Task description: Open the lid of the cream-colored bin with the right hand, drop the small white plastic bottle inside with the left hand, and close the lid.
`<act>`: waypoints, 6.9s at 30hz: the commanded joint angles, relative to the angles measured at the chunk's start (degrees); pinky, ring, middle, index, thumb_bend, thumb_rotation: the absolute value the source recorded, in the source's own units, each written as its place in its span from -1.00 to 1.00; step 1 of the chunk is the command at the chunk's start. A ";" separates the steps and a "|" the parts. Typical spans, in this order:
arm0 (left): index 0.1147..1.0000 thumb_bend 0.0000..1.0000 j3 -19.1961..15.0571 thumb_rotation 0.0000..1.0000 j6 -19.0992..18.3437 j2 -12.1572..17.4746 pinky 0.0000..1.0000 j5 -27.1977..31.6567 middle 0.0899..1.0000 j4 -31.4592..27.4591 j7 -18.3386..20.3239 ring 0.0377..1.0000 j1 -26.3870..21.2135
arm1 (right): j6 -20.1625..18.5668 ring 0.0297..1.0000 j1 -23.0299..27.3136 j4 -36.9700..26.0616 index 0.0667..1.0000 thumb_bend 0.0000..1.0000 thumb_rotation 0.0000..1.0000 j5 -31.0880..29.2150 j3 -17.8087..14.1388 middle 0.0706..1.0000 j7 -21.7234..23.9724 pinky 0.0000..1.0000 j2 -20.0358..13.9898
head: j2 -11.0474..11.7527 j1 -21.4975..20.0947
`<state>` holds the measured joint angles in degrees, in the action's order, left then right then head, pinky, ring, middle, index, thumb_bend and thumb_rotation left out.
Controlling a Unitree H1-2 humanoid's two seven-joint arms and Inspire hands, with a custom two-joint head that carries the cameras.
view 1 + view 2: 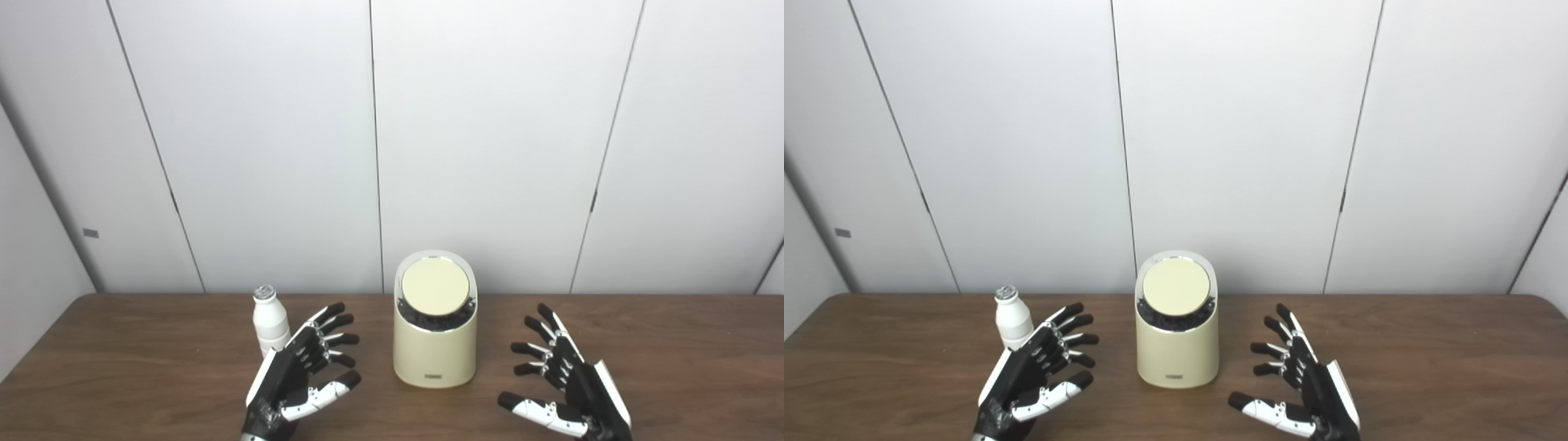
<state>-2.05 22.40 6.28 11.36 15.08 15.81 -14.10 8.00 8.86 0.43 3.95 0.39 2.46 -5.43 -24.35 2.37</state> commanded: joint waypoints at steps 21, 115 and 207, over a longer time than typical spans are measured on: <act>0.76 0.37 -0.09 -0.77 2.15 -0.08 0.17 0.78 0.66 2.25 0.51 0.46 -1.05 | 0.12 0.49 2.84 -1.19 0.90 0.45 -0.43 2.41 0.79 0.80 -0.90 0.20 0.85 | 0.80 -1.83; 0.74 0.37 0.37 -0.76 -0.02 -0.43 0.17 1.00 0.65 -0.04 0.53 0.46 -1.30 | -30.63 0.70 31.42 3.77 0.83 0.68 -0.56 35.43 17.98 0.87 3.36 0.31 -6.11 | -2.84 -1.29; 0.79 0.46 -6.61 -0.79 -14.05 1.30 0.52 -30.63 0.69 -4.11 -33.72 0.64 -2.97 | -21.37 0.56 1.88 -15.51 0.67 0.45 -1.00 6.42 -2.08 0.68 -6.58 0.38 0.19 | -0.85 17.52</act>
<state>-8.92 7.03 6.62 -18.11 11.56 -16.42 -14.77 -13.73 9.09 -12.62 10.10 -1.65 -4.12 -5.31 -25.05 19.95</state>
